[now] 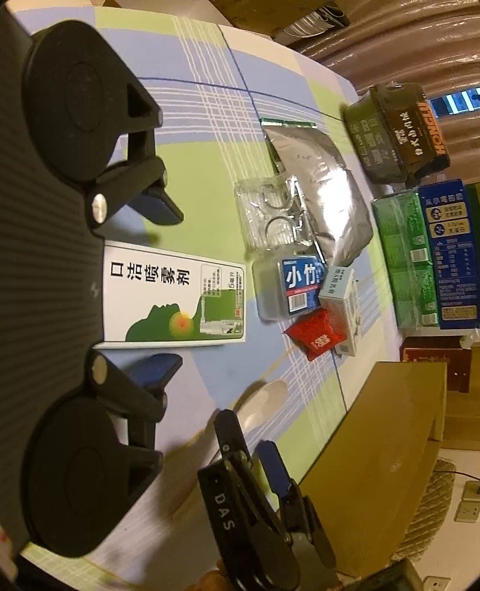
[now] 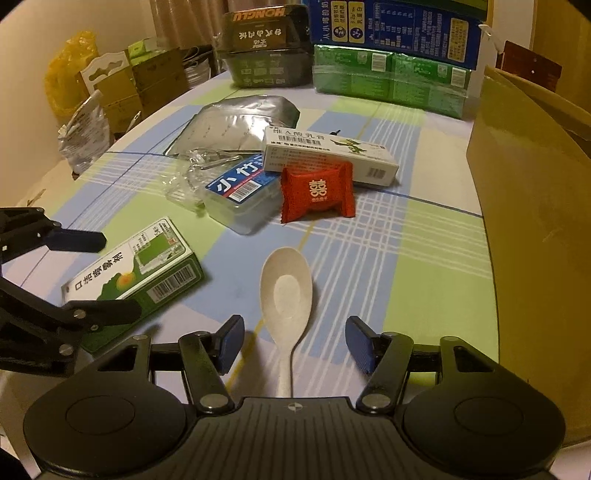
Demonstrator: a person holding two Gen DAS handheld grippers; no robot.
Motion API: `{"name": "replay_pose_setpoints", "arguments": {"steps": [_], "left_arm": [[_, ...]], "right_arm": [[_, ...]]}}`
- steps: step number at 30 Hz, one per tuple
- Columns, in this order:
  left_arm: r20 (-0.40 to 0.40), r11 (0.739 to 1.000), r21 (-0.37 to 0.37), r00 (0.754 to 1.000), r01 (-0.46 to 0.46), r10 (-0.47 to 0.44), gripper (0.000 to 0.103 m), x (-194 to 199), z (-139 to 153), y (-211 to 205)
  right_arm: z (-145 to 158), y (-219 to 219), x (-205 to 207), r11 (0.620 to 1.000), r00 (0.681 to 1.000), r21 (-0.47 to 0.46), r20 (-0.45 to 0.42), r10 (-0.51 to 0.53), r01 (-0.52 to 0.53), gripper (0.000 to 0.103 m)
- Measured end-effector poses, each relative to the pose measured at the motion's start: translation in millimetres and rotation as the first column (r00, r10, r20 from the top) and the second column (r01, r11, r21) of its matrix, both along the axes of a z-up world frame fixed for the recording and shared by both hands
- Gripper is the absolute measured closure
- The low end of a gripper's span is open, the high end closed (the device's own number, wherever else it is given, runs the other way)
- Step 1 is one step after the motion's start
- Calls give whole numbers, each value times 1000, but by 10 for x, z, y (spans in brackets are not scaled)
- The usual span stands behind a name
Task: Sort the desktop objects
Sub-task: 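Lift the spray box with the left gripper while the right gripper lifts the spoon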
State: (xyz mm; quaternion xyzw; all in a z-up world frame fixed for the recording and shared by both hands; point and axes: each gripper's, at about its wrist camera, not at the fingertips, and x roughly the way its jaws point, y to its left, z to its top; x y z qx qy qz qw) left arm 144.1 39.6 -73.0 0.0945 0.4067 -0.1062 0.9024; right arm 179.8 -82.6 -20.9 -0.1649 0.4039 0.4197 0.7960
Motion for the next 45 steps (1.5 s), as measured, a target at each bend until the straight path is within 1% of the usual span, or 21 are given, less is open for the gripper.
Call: {"name": "replay_pose_setpoints", "arguments": {"steps": [1, 3, 10, 15, 18, 21, 24, 28, 37, 45], "left_arm": [[-14, 1000, -5, 1000, 0, 0, 39, 18, -23, -7], [-33, 1000, -9, 999, -3, 3, 48, 48, -56, -12], [-36, 1000, -13, 999, -21, 21, 52, 48, -66, -24], [-32, 998, -15, 998, -59, 58, 52, 60, -52, 40], [-25, 997, -21, 997, -70, 70, 52, 69, -46, 69], [-23, 997, -29, 997, -78, 77, 52, 74, -48, 82], [-22, 996, -31, 996, -82, 81, 52, 83, -54, 85], [-25, 995, -42, 996, -91, 90, 52, 103, -70, 100], [-1, 994, -29, 995, -101, 101, 52, 120, -84, 66], [5, 995, -10, 995, -101, 101, 52, 143, -86, 23]], "right_arm": [[-2, -4, 4, 1000, 1000, 1, 2, -1, 1, 45], [2, -4, 8, 1000, 1000, 7, 3, -1, 1, 45], [-4, 75, -48, 999, 999, 15, 33, 41, -41, 45], [-8, 106, -86, 998, 997, 26, 61, 50, -51, 47], [-13, 136, -102, 998, 995, 32, 82, 54, -57, 55], [-39, 175, -109, 998, 993, 27, 103, 51, -54, 59], [-79, 194, -92, 999, 995, 16, 94, 42, -44, 64], [-74, 195, -94, 999, 994, 17, 99, 36, -38, 74], [-13, 165, -101, 999, 994, 35, 110, 12, -16, 75], [17, 142, -70, 999, 996, 53, 90, -9, 5, 75]]}}
